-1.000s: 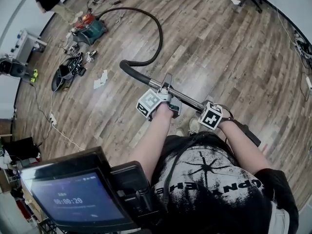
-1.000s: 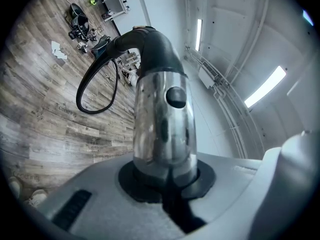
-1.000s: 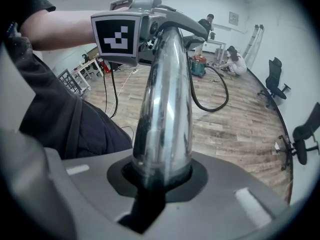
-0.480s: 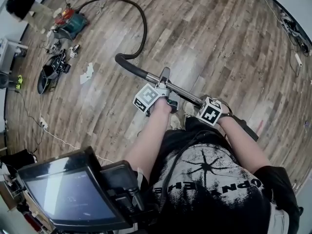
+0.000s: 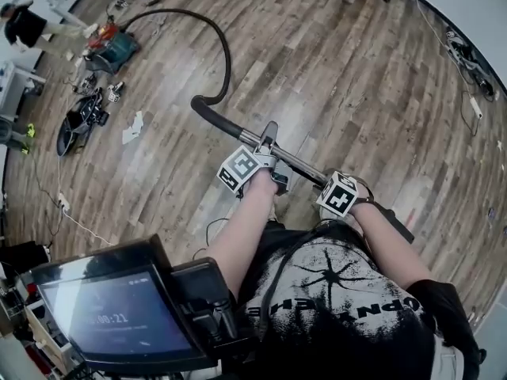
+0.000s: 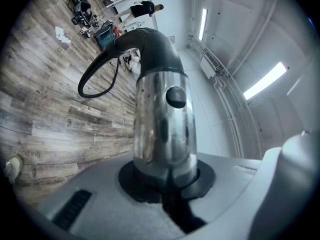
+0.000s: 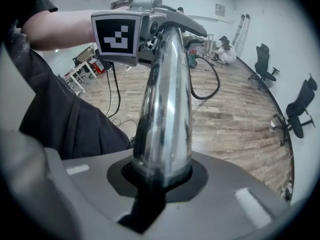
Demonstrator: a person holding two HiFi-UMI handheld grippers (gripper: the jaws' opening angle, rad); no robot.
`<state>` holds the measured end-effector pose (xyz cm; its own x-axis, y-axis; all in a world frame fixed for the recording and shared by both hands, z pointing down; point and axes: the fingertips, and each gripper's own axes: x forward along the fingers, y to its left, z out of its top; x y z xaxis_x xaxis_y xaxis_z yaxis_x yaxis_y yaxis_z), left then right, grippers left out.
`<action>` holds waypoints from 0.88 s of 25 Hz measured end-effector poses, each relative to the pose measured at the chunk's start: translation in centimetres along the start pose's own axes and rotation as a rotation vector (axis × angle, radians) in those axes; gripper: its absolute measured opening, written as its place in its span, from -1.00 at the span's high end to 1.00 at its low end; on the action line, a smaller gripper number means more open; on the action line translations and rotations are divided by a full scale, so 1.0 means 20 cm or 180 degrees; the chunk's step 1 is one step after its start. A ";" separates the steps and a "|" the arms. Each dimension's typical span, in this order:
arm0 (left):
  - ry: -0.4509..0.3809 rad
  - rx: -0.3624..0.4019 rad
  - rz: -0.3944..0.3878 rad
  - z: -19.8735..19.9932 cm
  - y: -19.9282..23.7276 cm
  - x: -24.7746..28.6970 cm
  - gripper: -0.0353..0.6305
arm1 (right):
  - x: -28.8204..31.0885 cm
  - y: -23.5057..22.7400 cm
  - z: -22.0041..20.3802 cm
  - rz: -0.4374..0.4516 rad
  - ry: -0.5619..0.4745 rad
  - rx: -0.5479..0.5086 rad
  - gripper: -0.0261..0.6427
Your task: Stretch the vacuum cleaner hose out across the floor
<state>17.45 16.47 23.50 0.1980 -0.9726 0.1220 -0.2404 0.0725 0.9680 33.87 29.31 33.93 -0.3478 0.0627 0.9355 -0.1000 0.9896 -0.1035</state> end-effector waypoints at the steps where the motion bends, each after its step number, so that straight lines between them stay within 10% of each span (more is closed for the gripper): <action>1: -0.0036 0.0023 -0.0019 -0.05 -0.03 0.02 0.78 | -0.03 -0.03 -0.05 -0.0011 -0.0016 -0.0033 0.70; 12: -0.0340 0.0082 0.0051 -0.74 -0.22 0.17 0.78 | -0.29 -0.20 -0.77 0.0087 -0.0065 -0.0340 0.69; 22: -0.0494 0.0117 0.0106 -0.88 -0.29 0.14 0.78 | -0.38 -0.20 -0.90 0.0135 -0.0124 -0.0493 0.69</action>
<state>36.07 17.14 21.99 0.0409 -0.9924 0.1158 -0.2795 0.0999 0.9549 53.69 27.13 33.40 -0.3850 0.1028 0.9172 0.0593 0.9945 -0.0866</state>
